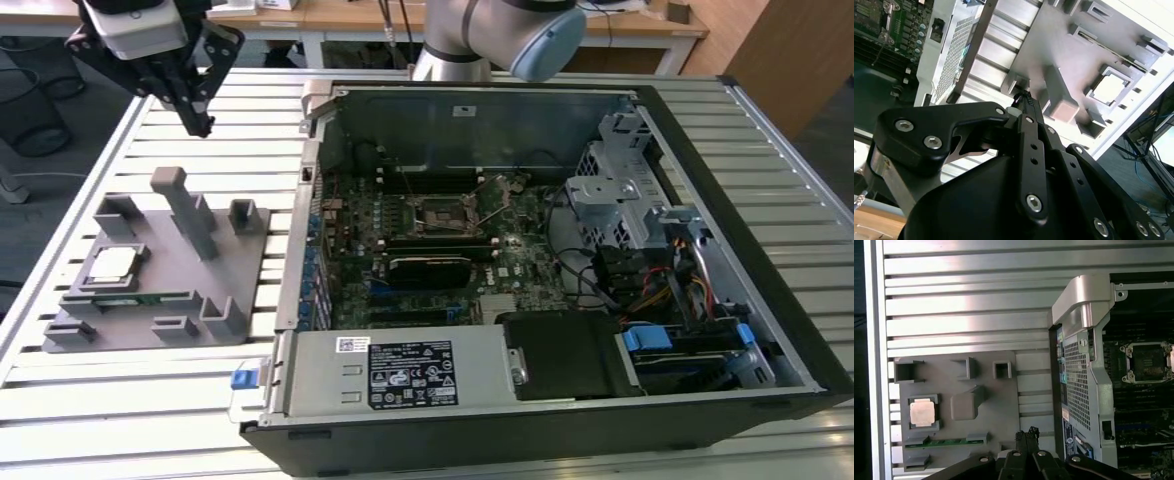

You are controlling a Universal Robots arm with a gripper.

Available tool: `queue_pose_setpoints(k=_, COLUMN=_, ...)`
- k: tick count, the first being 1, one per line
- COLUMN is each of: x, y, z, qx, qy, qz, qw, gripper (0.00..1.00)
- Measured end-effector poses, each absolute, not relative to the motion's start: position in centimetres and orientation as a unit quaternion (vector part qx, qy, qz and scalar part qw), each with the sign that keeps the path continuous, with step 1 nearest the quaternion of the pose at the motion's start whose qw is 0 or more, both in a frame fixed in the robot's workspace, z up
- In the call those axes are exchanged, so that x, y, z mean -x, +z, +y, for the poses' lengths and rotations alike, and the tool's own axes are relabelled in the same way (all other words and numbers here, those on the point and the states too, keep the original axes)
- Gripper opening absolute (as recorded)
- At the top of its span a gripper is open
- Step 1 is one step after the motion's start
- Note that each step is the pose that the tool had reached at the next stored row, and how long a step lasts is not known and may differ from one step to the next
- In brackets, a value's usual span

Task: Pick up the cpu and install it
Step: 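Reach for the cpu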

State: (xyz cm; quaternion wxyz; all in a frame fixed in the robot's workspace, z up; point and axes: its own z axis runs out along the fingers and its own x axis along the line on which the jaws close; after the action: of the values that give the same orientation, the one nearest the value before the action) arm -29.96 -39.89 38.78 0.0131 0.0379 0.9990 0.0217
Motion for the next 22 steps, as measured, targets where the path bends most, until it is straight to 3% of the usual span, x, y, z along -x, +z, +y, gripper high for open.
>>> queue_pose_setpoints(k=22, x=33.1, y=38.7, z=-39.9, qx=-0.038, qy=0.022, qz=0.999, qw=0.013, gripper=0.11)
